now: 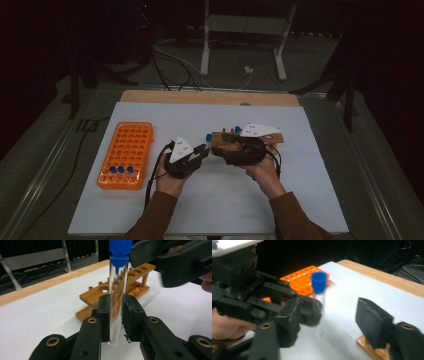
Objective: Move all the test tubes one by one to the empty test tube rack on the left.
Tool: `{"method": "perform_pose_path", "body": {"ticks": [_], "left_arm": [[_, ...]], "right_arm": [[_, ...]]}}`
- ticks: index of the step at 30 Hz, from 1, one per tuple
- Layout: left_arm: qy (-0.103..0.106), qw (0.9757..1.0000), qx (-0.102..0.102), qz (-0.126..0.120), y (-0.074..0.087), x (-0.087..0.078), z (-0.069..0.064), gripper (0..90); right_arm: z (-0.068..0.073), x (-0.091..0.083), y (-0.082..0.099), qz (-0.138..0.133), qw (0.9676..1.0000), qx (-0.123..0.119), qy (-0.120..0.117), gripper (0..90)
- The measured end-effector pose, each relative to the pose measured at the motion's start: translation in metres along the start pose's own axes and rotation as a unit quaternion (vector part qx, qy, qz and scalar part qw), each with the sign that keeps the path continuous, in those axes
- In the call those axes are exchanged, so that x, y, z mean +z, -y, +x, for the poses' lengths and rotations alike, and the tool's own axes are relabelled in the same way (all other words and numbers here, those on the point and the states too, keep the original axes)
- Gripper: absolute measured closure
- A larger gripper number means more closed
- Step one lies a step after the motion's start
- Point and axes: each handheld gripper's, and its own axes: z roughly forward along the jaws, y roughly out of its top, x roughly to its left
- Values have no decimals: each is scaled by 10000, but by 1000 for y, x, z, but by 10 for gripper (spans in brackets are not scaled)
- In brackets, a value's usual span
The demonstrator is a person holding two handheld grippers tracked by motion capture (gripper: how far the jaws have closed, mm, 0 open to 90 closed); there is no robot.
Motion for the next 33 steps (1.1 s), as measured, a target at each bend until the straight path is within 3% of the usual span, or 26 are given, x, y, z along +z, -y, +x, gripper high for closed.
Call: {"method": "perform_pose_path", "body": {"ticks": [3, 11, 15, 19, 33], "left_arm": [[-60, 10000, -57, -49, -1, -5, 4, 780], [-235, 9993, -196, -198, -3, -31, 20, 780], [-374, 9982, -374, -290, -2, -48, 33, 780], [-550, 9966, -482, -383, -1, -65, 45, 780], [-1019, 9911, -554, -654, 13, -127, 82, 780]], "right_arm": [[-3, -4, 3, 13, 9999, -7, 153, 184], [-15, -15, 18, 18, 9989, 126, 455, 45], [-21, -22, 25, 24, 9974, 87, 719, 25], [-25, -28, 28, -40, 9967, 110, 799, 1], [-33, -45, 40, -81, 9947, 120, 1014, 1]]}}
